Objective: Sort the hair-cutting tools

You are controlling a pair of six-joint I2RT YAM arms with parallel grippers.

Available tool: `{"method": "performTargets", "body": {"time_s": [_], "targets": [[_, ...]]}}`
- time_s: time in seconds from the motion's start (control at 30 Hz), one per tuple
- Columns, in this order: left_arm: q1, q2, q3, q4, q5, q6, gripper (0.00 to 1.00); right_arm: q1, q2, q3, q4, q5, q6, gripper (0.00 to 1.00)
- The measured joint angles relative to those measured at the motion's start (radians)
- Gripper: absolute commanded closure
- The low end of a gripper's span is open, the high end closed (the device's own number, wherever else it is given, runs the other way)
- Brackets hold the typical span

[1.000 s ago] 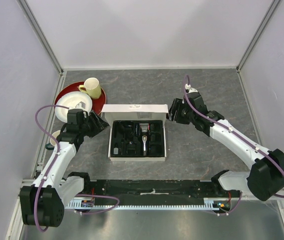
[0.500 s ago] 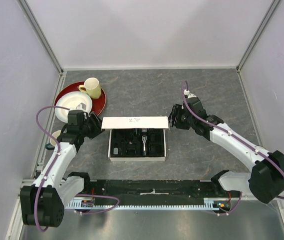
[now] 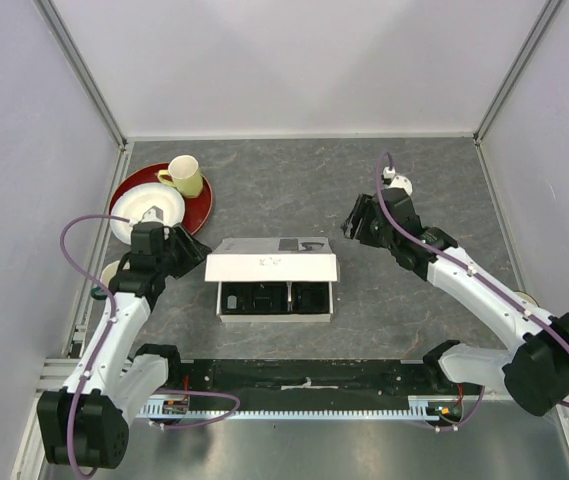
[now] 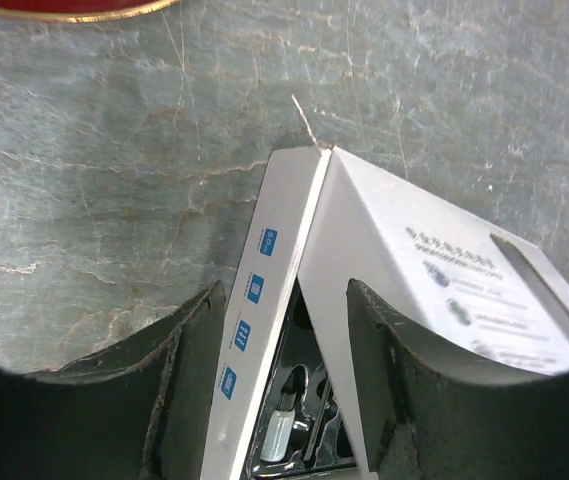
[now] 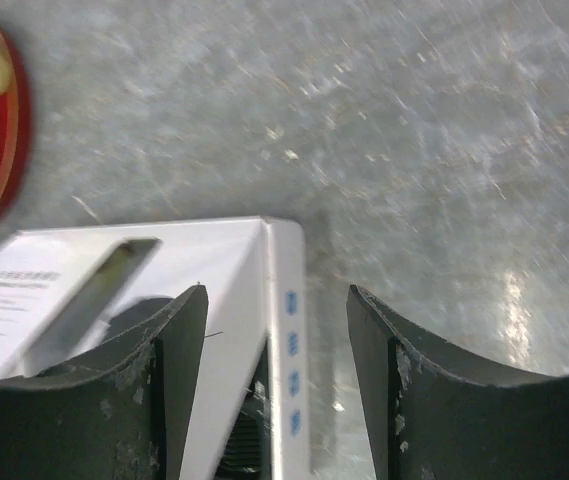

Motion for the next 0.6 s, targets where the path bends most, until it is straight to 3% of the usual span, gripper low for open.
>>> {"method": "performTargets", "body": {"time_s": [0.33, 0.6], "targets": [[0.000, -0.039, 0.056, -0.015, -0.027, -0.007, 0.39, 0.034, 0.072, 0.102, 0.148, -0.201, -0.038, 0.35], [0.000, -0.024, 0.043, -0.002, 0.097, -0.006, 0.39, 0.115, 0.084, -0.011, 0.150, -0.286, -0.053, 0.35]]}}
